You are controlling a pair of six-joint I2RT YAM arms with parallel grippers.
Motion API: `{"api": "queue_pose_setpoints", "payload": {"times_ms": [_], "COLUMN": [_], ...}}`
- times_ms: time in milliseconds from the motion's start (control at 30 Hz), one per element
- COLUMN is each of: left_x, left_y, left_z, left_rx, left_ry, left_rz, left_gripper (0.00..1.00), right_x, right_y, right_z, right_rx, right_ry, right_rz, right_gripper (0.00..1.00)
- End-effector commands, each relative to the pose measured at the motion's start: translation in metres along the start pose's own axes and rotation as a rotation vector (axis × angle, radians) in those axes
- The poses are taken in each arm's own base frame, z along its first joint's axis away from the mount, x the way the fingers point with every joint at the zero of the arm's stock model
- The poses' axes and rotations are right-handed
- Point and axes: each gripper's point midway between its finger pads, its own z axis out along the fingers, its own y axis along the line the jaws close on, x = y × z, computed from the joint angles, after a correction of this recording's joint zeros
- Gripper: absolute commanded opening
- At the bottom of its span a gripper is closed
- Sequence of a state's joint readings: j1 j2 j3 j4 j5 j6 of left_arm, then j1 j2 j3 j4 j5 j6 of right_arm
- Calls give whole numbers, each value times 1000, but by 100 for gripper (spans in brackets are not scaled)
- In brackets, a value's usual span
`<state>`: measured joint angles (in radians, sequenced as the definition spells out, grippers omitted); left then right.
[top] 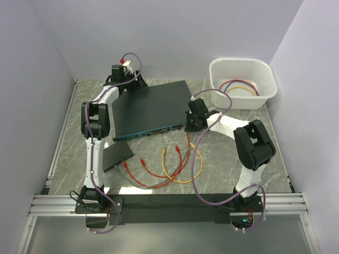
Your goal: Insert the plug into the switch port
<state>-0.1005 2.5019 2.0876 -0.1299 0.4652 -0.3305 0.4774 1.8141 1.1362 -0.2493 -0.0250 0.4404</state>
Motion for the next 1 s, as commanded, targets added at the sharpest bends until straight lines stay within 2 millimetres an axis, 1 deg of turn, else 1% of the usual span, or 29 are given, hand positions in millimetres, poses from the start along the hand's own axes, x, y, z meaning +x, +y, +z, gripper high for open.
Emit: {"api": "queue_pose_setpoints", "payload": {"times_ms": [0, 67, 133, 167, 233, 267, 300, 367, 567, 800, 967], "left_x": [47, 48, 48, 48, 49, 48, 50, 49, 48, 50, 51], "left_y": [4, 4, 5, 5, 4, 5, 5, 5, 5, 6, 6], "left_z": [1, 1, 1, 1, 1, 1, 1, 2, 2, 3, 3], "left_rx": [0, 2, 1, 3, 6, 4, 3, 5, 1, 3, 5], "left_ry": [133, 137, 139, 138, 140, 140, 143, 143, 143, 148, 152], "left_rz": [-78, -81, -83, -82, -83, -83, -85, -88, -91, -92, -96], "left_gripper": [74, 74, 74, 74, 74, 74, 74, 74, 74, 74, 75], "right_x": [-93, -94, -92, -97, -100, -98, -102, -102, -109, -110, -111], "right_y": [21, 18, 20, 22, 21, 21, 21, 22, 38, 42, 33], "right_z": [-29, -29, -30, -32, -34, -35, -37, -39, -47, -31, -23], "right_rx": [-110, -106, -122, -133, -138, -141, -147, -164, -242, -256, -234], "right_ry": [-328, -328, -320, -342, -358, -358, -371, -375, -396, -369, -366], "right_rz": [66, 71, 68, 71, 77, 77, 84, 85, 80, 93, 105], "right_gripper": [0, 0, 0, 0, 0, 0, 0, 0, 0, 0, 0]}}
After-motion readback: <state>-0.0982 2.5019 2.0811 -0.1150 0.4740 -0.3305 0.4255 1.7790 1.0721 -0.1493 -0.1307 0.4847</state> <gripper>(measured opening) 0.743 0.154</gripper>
